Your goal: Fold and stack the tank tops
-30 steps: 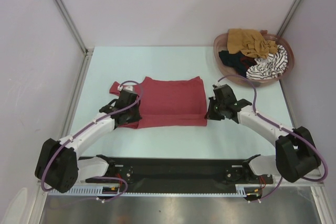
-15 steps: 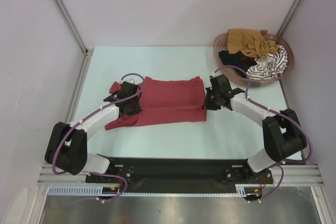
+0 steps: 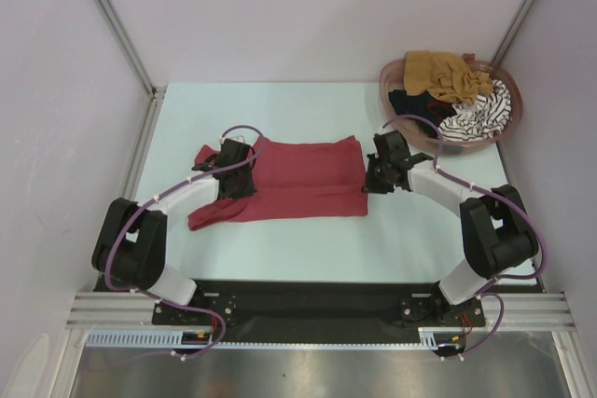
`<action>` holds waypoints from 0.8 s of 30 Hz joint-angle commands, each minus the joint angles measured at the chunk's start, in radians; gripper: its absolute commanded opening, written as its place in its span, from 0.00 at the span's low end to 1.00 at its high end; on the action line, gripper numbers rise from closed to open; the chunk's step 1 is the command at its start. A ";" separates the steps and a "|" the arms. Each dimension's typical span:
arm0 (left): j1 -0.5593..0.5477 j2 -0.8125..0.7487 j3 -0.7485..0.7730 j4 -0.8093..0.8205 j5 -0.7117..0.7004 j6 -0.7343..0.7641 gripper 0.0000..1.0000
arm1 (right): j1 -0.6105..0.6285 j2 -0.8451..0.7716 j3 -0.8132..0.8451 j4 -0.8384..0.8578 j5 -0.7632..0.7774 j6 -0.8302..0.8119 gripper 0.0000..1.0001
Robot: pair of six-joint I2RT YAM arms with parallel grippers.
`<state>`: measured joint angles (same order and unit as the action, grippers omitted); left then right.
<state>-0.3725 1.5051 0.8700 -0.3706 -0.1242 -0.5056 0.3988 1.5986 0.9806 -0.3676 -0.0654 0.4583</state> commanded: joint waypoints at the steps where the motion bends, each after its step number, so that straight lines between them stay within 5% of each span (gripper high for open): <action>1: 0.015 0.009 0.046 0.024 -0.008 0.027 0.00 | -0.017 -0.023 0.026 0.029 0.013 -0.015 0.02; 13: 0.027 0.064 0.049 0.075 0.002 0.021 0.07 | -0.048 0.060 0.053 0.047 0.001 -0.017 0.07; 14: 0.030 0.078 0.055 0.075 -0.018 0.018 0.20 | -0.052 0.070 0.052 0.061 0.004 -0.010 0.15; 18: 0.034 0.052 0.049 0.085 -0.014 0.013 0.40 | -0.066 0.067 0.061 0.058 -0.007 -0.003 0.17; 20: 0.034 0.032 0.047 0.084 -0.028 0.012 0.49 | -0.074 0.054 0.066 0.061 -0.008 -0.001 0.27; 24: 0.034 -0.006 0.063 0.065 -0.063 0.016 0.53 | -0.077 0.044 0.087 0.058 -0.011 -0.001 0.43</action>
<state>-0.3466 1.5627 0.8795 -0.3157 -0.1474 -0.4961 0.3279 1.6665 1.0134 -0.3305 -0.0769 0.4603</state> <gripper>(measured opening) 0.527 0.404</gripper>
